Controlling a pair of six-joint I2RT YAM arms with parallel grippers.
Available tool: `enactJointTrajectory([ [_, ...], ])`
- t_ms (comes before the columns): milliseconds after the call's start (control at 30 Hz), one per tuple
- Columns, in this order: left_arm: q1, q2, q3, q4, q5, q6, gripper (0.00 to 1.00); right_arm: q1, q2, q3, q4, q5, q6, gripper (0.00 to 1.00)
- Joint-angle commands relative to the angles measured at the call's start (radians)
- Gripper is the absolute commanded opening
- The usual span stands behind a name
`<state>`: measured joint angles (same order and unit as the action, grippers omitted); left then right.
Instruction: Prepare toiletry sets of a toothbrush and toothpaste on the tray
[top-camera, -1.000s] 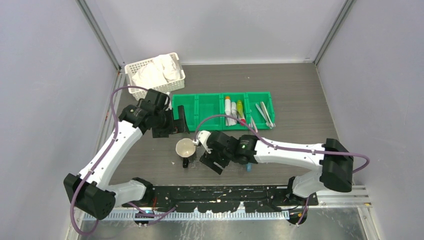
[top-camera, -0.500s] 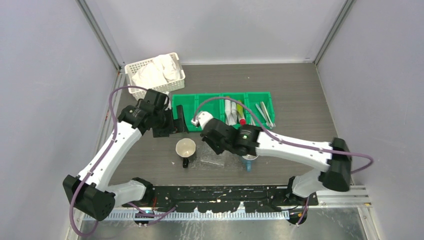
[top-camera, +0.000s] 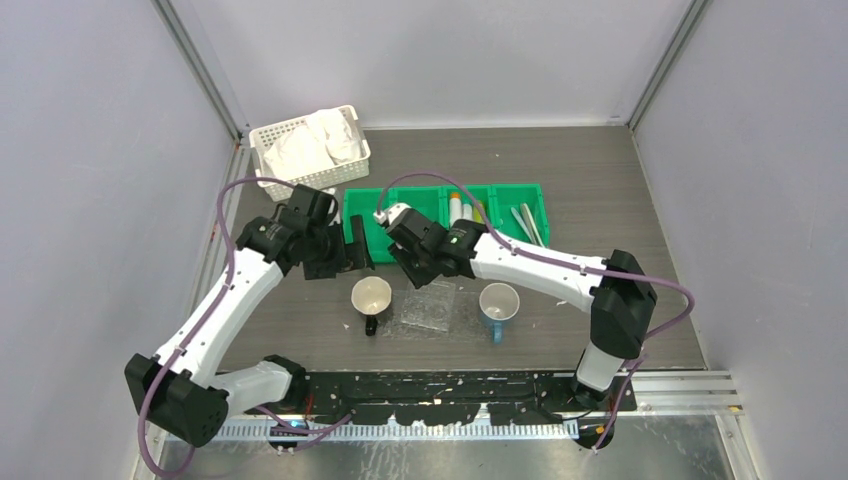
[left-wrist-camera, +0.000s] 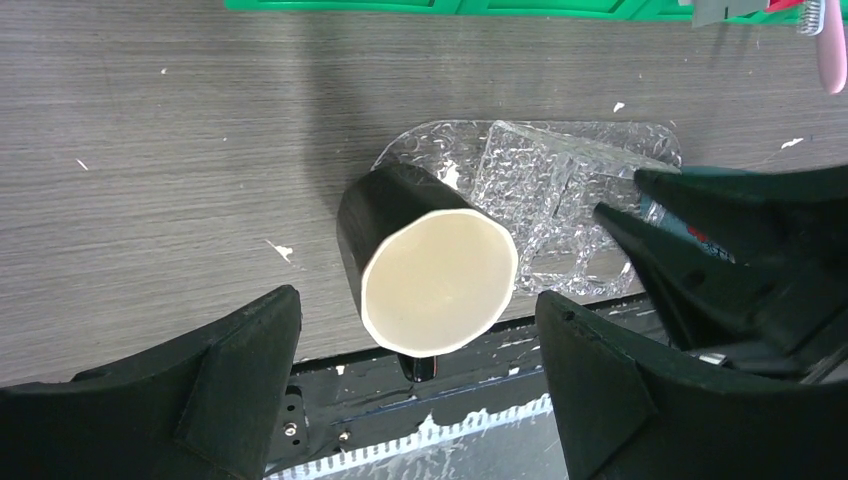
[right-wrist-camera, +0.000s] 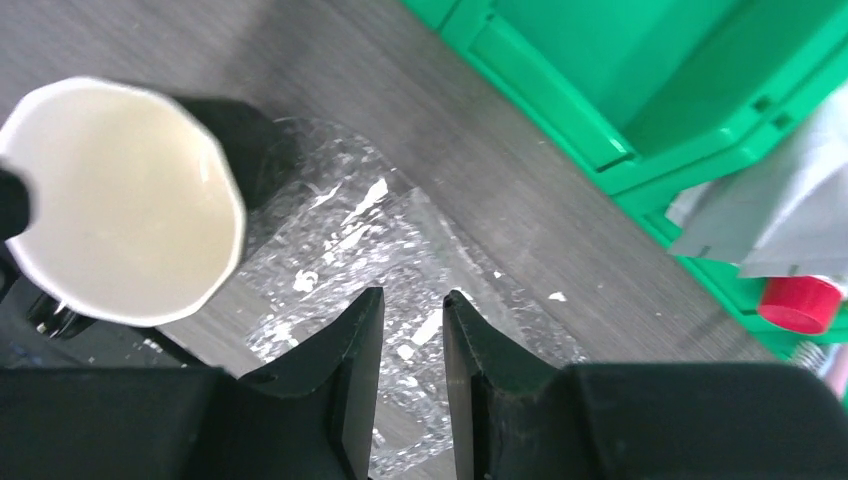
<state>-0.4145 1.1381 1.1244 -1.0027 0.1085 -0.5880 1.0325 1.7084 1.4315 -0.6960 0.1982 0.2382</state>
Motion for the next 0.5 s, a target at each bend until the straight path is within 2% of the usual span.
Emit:
enactJointTrajectory([
  [0,0.006,-0.02,-0.006,0.033,-0.002,-0.007,0.88,0.062,-0.013,0.004,0.013,-0.067,-0.034,0.35],
  [267,0.006,-0.02,-0.02,0.038,-0.005,-0.01,0.88,0.16,0.011,-0.031,0.018,-0.08,-0.074,0.36],
  [467,0.006,-0.022,-0.024,0.042,-0.004,-0.009,0.88,0.179,0.003,-0.097,0.072,-0.113,-0.049,0.34],
])
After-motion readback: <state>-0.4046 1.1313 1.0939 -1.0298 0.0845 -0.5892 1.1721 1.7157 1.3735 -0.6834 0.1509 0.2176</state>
